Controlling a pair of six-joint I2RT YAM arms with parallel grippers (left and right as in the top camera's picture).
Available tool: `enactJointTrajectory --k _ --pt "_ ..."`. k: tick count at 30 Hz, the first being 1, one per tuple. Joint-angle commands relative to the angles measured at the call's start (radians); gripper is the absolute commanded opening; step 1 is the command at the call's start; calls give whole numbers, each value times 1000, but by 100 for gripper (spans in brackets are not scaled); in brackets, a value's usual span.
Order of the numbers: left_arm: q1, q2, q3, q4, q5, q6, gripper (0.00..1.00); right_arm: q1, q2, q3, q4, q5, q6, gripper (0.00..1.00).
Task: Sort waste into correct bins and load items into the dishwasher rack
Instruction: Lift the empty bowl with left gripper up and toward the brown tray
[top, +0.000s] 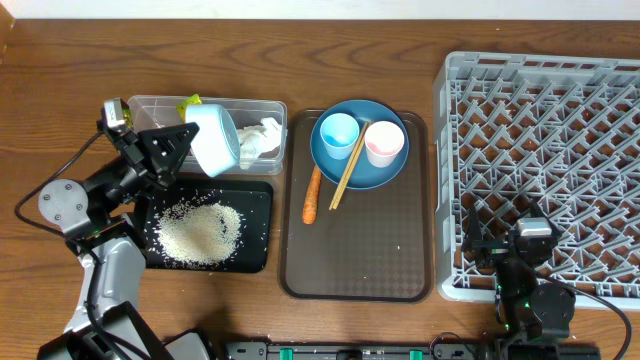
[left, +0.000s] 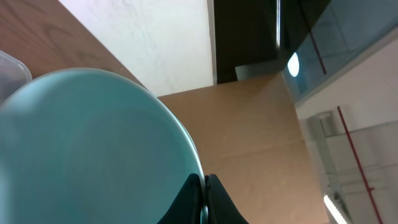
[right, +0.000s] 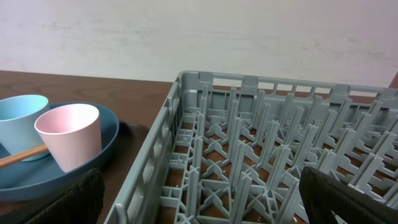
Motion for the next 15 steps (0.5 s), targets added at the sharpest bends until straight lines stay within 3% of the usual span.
enactJointTrajectory --k 1,9,15 --pt "-36 -17 27 5 -20 13 6 -6 -5 -2 -4 3 12 99" --pt "-134 -90 27 4 -13 13 6 -6 -5 -2 -4 3 12 99" --pt "-21 -95 27 -16 49 14 6 -6 -5 -2 -4 3 12 99"
